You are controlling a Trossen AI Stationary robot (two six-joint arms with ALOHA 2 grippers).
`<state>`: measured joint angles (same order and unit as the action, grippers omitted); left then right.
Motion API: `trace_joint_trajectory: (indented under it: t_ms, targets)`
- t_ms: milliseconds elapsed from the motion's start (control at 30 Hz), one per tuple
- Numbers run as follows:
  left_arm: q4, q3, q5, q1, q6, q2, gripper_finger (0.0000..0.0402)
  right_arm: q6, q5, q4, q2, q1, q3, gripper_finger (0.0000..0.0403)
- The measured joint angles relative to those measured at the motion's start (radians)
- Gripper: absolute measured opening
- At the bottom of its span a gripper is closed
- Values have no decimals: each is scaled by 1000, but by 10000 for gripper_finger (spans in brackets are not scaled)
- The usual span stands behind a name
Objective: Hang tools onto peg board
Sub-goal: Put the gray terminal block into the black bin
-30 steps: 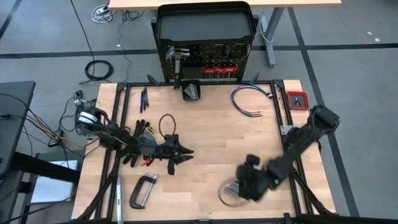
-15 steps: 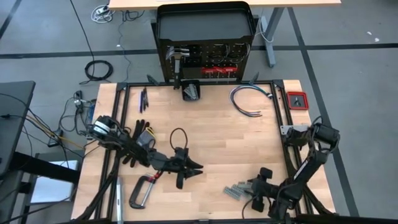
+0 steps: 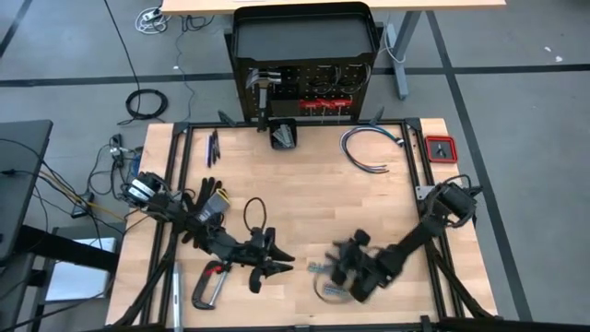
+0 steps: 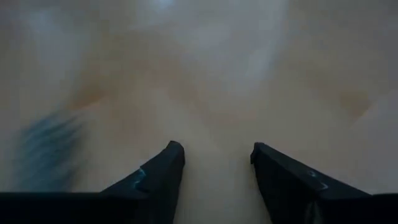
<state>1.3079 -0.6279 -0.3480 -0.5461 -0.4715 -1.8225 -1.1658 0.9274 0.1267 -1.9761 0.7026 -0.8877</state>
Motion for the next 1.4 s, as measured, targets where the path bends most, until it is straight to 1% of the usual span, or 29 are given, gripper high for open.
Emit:
trace_joint_trajectory:
  t_ms: [100, 167, 233, 300, 367, 433, 533, 633, 733, 900, 1033, 1133, 1233, 1400]
  targets:
    - [3, 38, 0, -13, -4, 34, 125, 28, 23, 11, 29, -48, 3, 199]
    - [2, 61, -3, -20, -9, 49, 125, 73, 16, 10, 72, -29, 1, 198]
    - [6, 86, -10, -34, -10, 61, 125, 147, -8, 10, 119, 16, 1, 199]
    - [5, 98, -43, -50, -17, 63, 125, 196, -15, 12, 162, 84, 1, 202]
    - [-8, 107, -102, -68, -27, 60, 125, 199, -9, 11, 186, 167, -2, 204]
    - [-8, 108, -149, -83, -26, 48, 125, 139, 0, 25, 187, 242, -3, 205]
    - [-8, 104, -166, -95, -18, 25, 125, 6, 22, 39, 145, 308, -2, 204]
    - [-11, 95, -168, -96, -27, 0, 125, -69, 28, 43, 89, 339, -1, 206]
    - [-10, 81, -179, -96, -37, -22, 125, -127, 47, 58, 41, 345, -2, 215]
    - [-27, 71, -186, -96, -53, -24, 125, -254, 100, 141, -10, 334, -2, 237]
    - [-31, 70, -208, -96, -52, -24, 125, -263, 118, 126, -65, 317, -6, 254]
    - [-40, 70, -217, -96, -52, -24, 125, -242, 154, 80, -116, 314, -6, 257]
    - [-52, 70, -225, -96, -52, -24, 125, -267, 200, 70, -153, 324, -7, 245]
    - [-31, 105, -224, -86, -51, -17, 125, -283, 213, 72, -165, 331, -6, 197]
